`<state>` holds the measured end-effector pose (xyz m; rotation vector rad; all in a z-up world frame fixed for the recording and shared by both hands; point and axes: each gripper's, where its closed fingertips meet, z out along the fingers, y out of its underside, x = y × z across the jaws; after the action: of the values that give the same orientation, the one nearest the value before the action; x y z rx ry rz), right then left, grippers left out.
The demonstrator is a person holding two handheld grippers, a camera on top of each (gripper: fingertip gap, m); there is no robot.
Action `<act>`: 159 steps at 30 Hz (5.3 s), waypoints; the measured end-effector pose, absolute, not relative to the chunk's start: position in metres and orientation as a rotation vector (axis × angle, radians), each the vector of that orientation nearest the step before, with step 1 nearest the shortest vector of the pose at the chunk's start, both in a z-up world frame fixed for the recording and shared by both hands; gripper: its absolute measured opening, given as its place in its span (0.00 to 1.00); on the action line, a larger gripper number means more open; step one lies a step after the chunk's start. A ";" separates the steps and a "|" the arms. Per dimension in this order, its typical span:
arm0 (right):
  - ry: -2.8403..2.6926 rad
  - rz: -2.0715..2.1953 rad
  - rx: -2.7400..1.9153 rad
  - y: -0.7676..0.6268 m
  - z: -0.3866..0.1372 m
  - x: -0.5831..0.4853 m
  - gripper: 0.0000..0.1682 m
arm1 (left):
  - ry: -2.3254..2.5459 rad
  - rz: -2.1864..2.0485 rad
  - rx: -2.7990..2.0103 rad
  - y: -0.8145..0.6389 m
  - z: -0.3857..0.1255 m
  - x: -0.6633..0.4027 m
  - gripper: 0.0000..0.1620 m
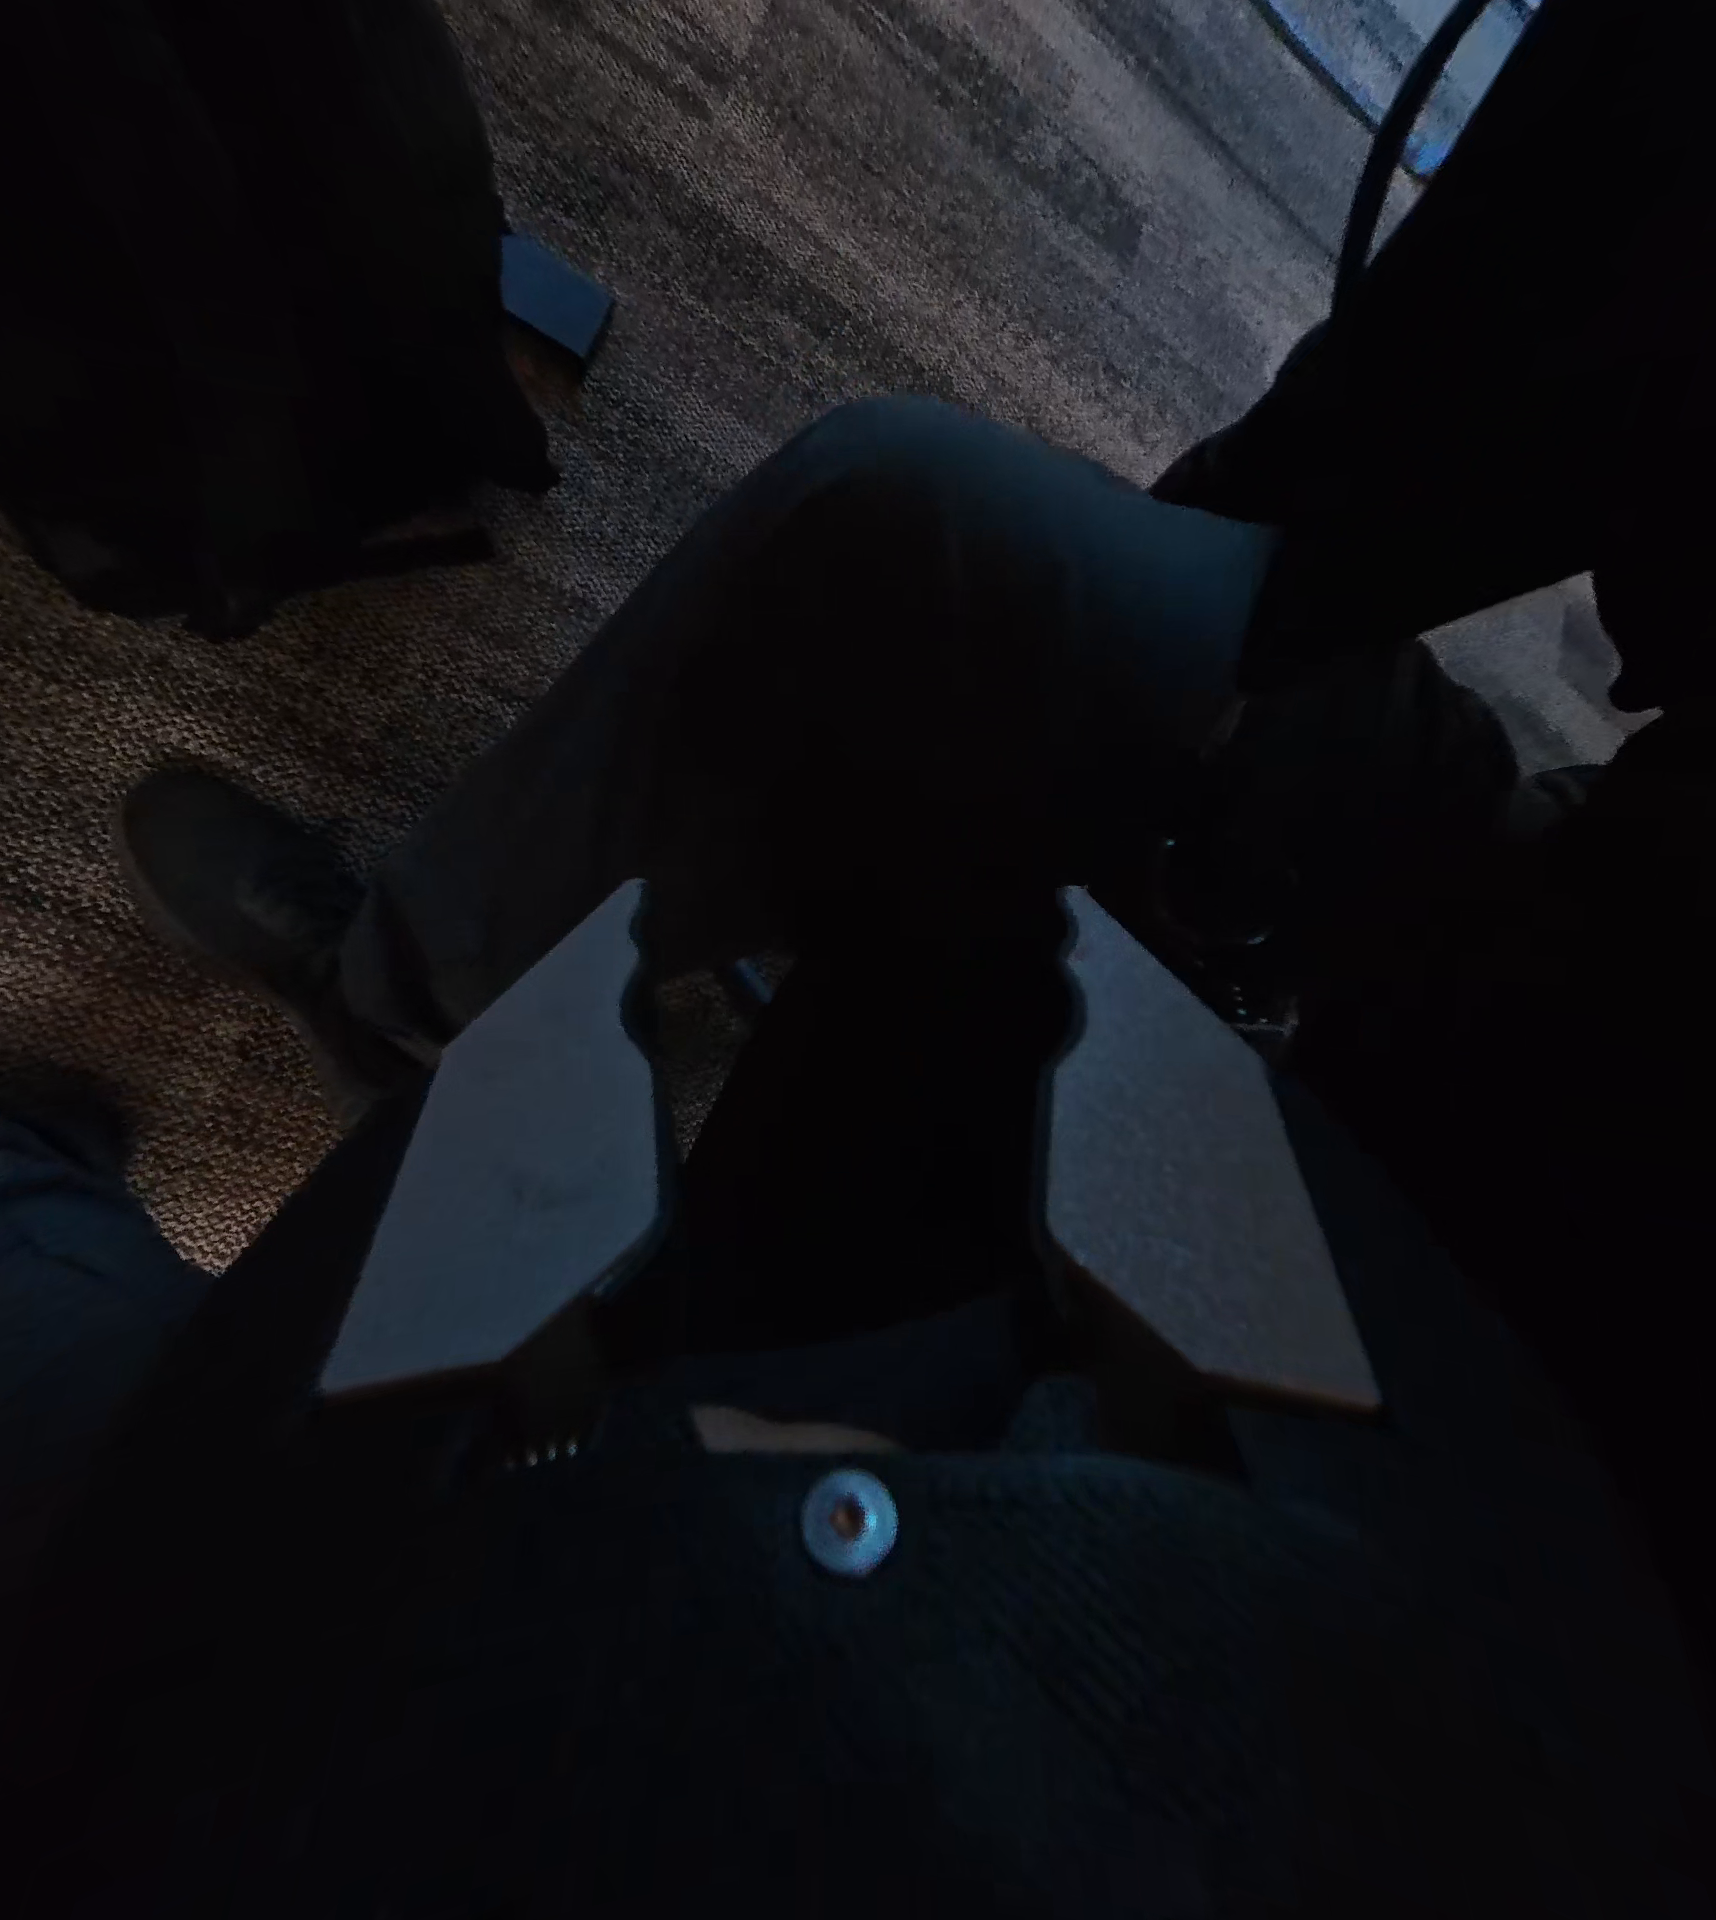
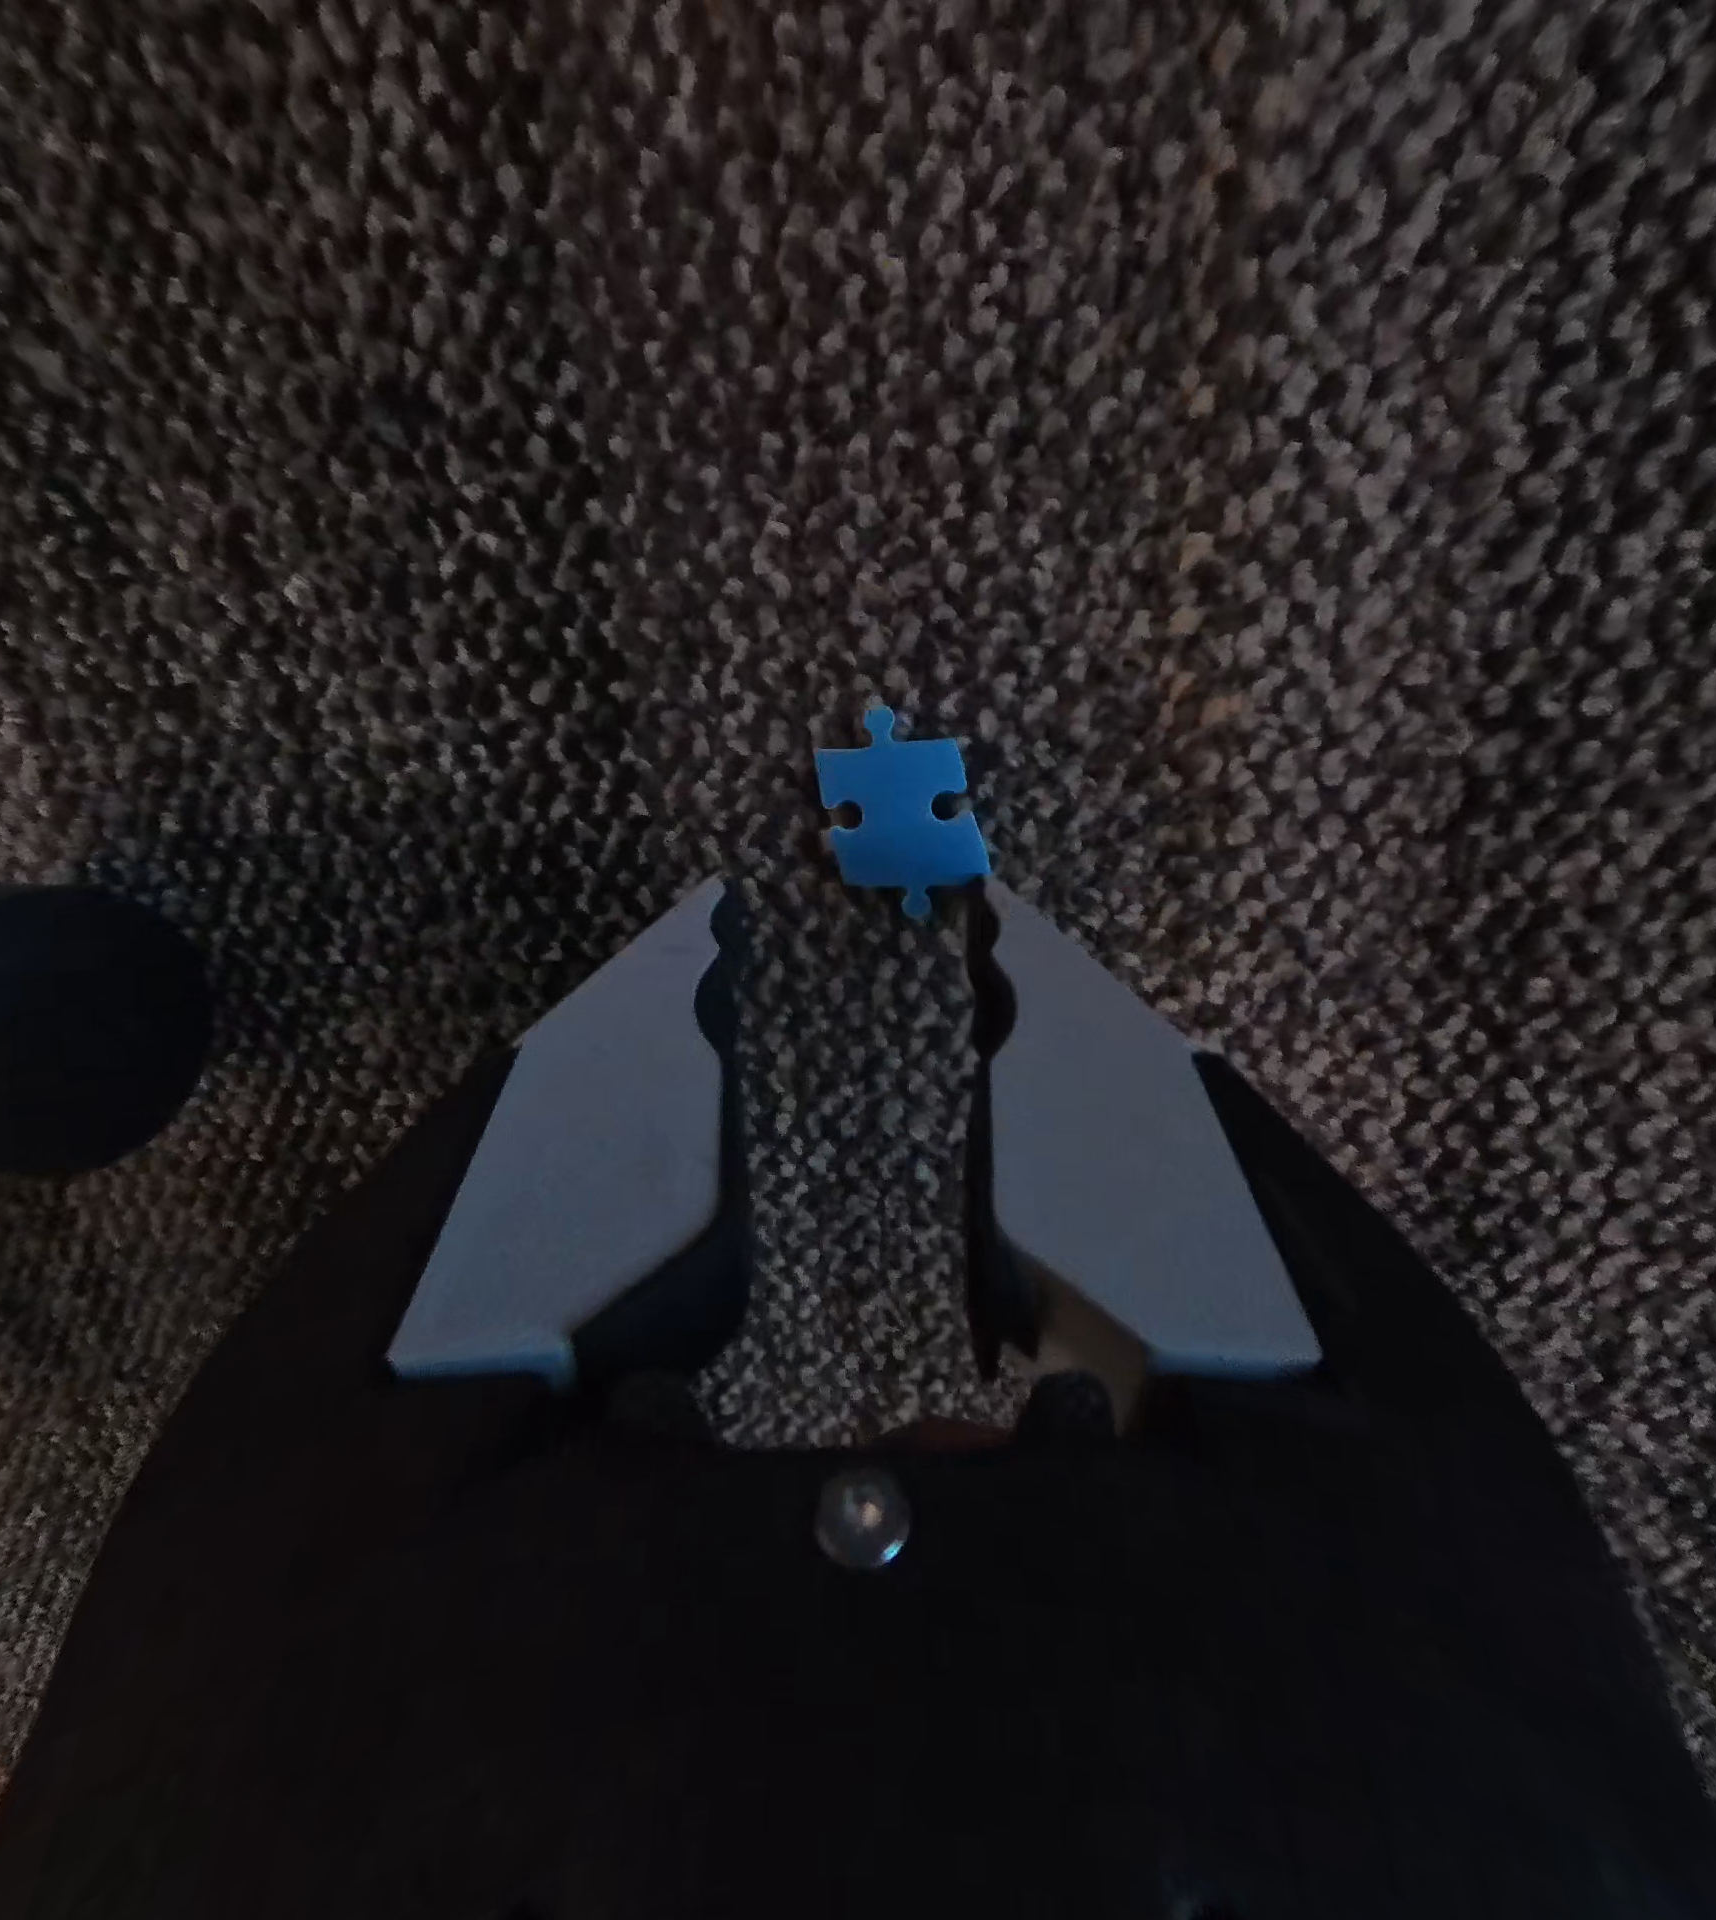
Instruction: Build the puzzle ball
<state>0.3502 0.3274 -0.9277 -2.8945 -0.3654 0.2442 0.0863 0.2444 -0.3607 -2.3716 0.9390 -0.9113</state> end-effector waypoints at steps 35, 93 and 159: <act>-0.717 0.444 -2.056 0.325 -0.311 0.360 0.00 | 1.120 -0.732 -1.712 0.178 -0.194 0.031 0.42; -1.795 1.466 -1.394 0.473 -0.024 -0.151 0.00 | 0.860 -0.522 -1.908 0.471 -0.026 -0.156 0.06; -1.869 1.293 -1.241 0.458 -0.026 -0.153 0.11 | 1.213 -0.121 -2.123 0.452 -0.038 -0.165 0.00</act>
<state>-0.1533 0.4581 -0.0256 -1.2406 -1.8688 1.2928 -0.1647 0.4525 -0.0378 -2.1233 1.2133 -0.1215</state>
